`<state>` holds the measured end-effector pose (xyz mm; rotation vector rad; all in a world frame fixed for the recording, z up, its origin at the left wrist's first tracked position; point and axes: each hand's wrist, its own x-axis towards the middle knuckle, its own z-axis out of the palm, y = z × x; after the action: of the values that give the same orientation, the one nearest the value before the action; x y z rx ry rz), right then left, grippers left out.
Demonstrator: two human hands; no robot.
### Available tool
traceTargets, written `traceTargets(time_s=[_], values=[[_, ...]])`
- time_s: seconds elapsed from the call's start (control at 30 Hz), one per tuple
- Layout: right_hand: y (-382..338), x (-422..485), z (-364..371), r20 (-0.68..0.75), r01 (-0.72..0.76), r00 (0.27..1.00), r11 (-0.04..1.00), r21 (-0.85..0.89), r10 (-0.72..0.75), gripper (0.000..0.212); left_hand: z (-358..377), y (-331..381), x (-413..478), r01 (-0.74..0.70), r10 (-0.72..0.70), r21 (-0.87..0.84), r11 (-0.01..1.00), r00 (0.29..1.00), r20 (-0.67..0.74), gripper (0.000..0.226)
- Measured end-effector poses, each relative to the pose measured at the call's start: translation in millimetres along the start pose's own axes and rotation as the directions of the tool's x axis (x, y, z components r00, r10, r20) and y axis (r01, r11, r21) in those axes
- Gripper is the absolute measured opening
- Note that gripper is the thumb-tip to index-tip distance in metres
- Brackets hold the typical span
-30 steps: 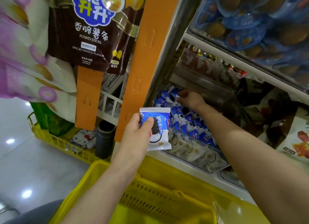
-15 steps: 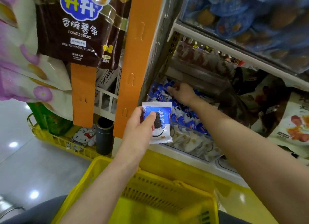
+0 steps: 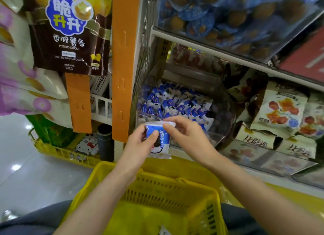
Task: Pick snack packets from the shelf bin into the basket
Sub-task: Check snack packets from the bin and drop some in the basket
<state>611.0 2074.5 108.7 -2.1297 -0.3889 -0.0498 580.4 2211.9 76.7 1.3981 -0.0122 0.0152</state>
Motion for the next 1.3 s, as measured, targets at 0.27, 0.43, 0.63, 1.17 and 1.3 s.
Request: traceTargets(time_s=[0.27, 0.43, 0.63, 1.17, 1.3], values=[[20.8, -21.2, 12.5, -0.048, -0.043, 0.998, 0.990, 0.134, 0.050, 0.007, 6.2, -15.9, -1.6, -0.014, 0.021, 0.123, 0.992, 0.999, -0.051, 0.024], [25.2, -27.7, 13.5, -0.102, 0.148, 0.980, 0.971, -0.186, -0.169, 0.006, 9.6, -20.6, -1.1, 0.069, -0.067, 0.080, 0.994, 0.997, -0.037, 0.025], [27.4, -31.5, 11.9, -0.204, 0.060, 0.975, 0.990, -0.128, -0.086, 0.006, 11.1, -20.9, -3.5, 0.169, -0.170, 0.065, 0.983, 0.985, 0.013, 0.031], [29.9, -38.2, 7.1, 0.087, -0.208, 0.975, 0.978, 0.031, 0.205, 0.041, -5.3, -19.1, -2.6, -0.053, 0.073, 0.093, 0.994, 0.973, -0.218, 0.014], [24.4, -39.6, 13.0, 0.045, -0.095, 0.995, 0.993, 0.075, 0.091, 0.025, -0.4, -16.2, -7.9, -0.162, 0.200, 0.335, 0.928, 0.976, -0.083, 0.014]])
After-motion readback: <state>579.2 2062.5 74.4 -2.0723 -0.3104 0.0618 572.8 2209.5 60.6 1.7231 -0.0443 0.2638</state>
